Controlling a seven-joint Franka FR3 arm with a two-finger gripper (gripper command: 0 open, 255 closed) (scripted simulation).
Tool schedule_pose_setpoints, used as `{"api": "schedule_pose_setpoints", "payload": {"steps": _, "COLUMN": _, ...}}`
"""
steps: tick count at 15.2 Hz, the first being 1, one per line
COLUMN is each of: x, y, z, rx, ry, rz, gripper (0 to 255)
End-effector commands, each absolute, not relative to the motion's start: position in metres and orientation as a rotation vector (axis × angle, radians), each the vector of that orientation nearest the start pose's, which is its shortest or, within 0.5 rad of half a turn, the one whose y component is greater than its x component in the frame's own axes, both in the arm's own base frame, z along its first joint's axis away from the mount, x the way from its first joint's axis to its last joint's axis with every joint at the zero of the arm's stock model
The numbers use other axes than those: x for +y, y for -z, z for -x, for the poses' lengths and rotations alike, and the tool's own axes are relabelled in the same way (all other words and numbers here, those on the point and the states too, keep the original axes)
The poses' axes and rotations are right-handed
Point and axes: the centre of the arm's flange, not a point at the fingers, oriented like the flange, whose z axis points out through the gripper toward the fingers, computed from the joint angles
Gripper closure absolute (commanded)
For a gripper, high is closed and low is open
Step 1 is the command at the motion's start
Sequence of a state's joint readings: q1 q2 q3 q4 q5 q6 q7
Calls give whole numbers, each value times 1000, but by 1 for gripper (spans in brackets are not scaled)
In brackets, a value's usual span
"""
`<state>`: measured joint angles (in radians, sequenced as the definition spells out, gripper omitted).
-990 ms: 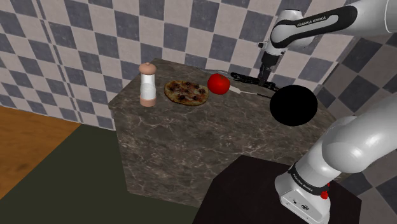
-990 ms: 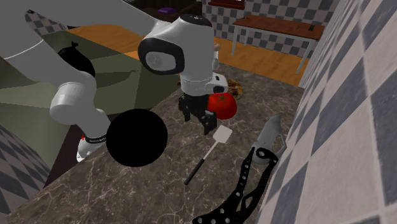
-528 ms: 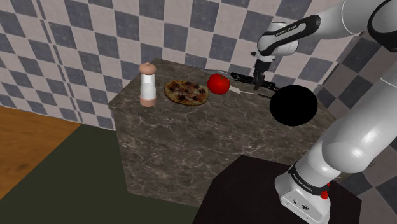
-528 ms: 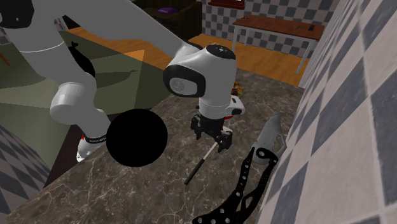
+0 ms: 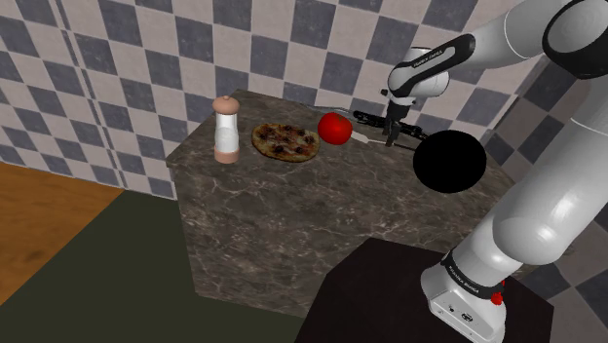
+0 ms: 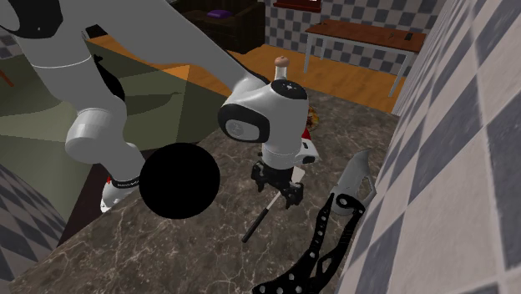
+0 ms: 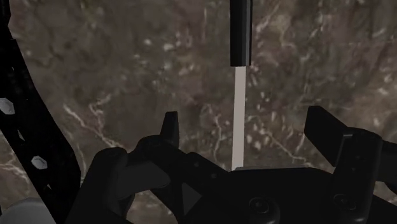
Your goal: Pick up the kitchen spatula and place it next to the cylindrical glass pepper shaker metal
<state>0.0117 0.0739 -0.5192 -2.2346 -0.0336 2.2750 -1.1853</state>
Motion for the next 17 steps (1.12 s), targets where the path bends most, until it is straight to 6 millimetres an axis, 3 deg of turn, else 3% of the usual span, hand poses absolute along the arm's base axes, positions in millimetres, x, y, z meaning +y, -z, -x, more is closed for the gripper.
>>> {"api": "schedule_pose_setpoints", "payload": {"steps": 1, "x": -257, "y": -338, "z": -462, "rx": -1086, "ry": -98, "rz": 2971, "gripper": 0}}
{"api": "schedule_pose_setpoints", "payload": {"steps": 6, "x": -257, "y": -339, "z": -462, "rx": -1086, "ry": -98, "rz": 2971, "gripper": 0}}
{"api": "schedule_pose_setpoints", "payload": {"steps": 7, "x": -257, "y": -339, "z": -462, "rx": -1086, "ry": -98, "rz": 2971, "gripper": 255}}
{"api": "schedule_pose_setpoints", "payload": {"steps": 17, "x": -257, "y": -344, "z": -462, "rx": -1086, "ry": -98, "rz": 2971, "gripper": 255}}
